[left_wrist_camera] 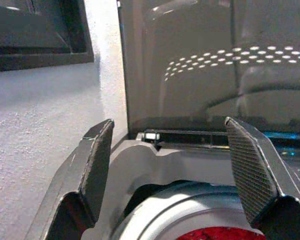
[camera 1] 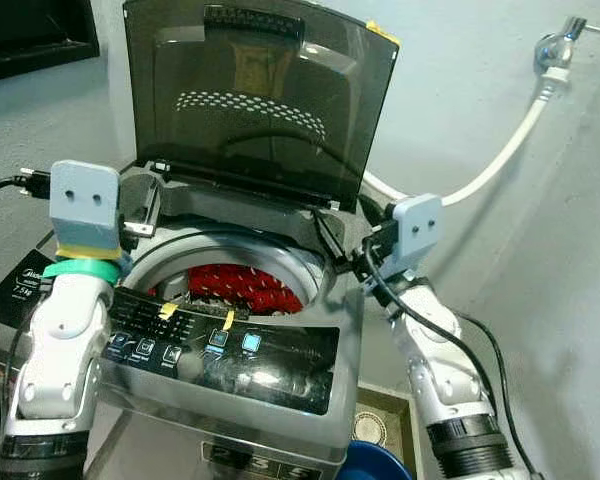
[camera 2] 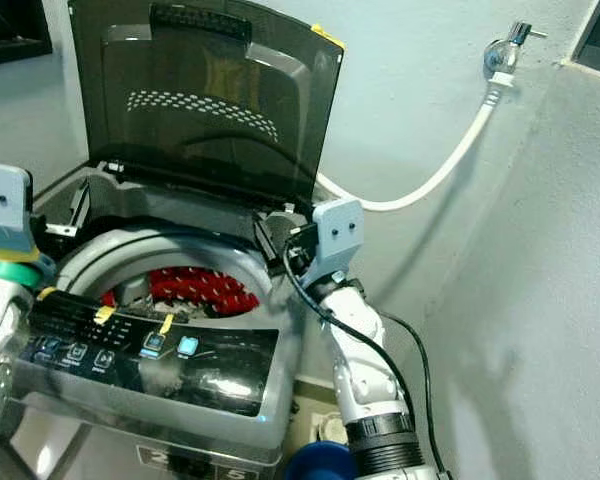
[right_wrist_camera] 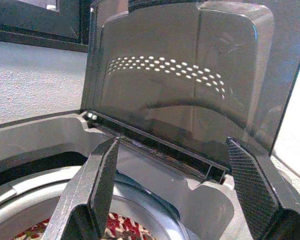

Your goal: Clothes washing

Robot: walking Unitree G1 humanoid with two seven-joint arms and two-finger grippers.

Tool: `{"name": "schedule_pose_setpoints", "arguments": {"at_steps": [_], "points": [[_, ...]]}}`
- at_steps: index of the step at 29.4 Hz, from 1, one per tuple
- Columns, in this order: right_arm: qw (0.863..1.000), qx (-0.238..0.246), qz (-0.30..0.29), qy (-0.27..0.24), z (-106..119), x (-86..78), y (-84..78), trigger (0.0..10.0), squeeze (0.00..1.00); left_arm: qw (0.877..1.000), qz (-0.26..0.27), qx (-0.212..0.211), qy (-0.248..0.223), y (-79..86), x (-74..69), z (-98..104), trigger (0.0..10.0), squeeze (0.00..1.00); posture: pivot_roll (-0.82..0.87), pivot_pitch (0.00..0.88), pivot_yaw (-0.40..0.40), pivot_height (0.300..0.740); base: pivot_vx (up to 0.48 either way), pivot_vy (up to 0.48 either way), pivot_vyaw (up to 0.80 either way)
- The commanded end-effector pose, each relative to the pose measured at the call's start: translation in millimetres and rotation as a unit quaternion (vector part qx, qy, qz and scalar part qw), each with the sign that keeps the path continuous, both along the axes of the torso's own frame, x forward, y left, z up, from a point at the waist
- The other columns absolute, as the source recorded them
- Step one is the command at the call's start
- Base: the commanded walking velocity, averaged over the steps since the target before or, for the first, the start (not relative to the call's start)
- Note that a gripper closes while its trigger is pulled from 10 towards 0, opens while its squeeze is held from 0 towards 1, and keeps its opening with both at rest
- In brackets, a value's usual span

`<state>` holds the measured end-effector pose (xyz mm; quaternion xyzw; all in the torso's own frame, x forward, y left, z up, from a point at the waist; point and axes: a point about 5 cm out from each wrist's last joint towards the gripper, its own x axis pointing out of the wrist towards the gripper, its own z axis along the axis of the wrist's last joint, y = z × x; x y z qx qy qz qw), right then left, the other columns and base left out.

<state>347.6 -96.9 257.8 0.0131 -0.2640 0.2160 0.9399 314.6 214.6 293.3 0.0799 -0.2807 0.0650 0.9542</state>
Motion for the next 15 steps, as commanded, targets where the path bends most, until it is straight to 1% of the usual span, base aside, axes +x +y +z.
{"name": "schedule_pose_setpoints", "arguments": {"at_steps": [1,6,11,15], "points": [[1.0,0.011,-0.005,0.0,-0.9,0.0,-2.3,10.0,0.0,1.0,-0.005,-0.014,0.005,-1.2,1.9,-2.0,10.0,0.0,0.05,0.0,-0.059,0.74,0.0,0.0,0.0],[1.0,0.013,-0.003,0.0,-1.6,-0.7,-1.1,10.0,0.0,1.0,-0.007,-0.01,0.003,-3.4,1.6,-0.9,10.0,0.0,0.05,0.0,-0.054,0.74,0.0,0.0,0.0],[1.0,0.013,-0.013,0.006,-7.1,-0.8,-3.5,10.0,0.0,1.0,-0.014,-0.005,0.011,-5.7,1.0,-4.7,10.0,0.0,0.05,0.0,-0.043,0.74,0.0,0.0,0.0],[1.0,0.011,-0.016,0.005,-7.8,0.1,-4.8,10.0,0.0,1.0,-0.015,-0.009,0.015,-5.6,2.8,-7.3,10.0,0.0,0.05,0.0,-0.038,0.74,0.0,0.0,0.0]]}}
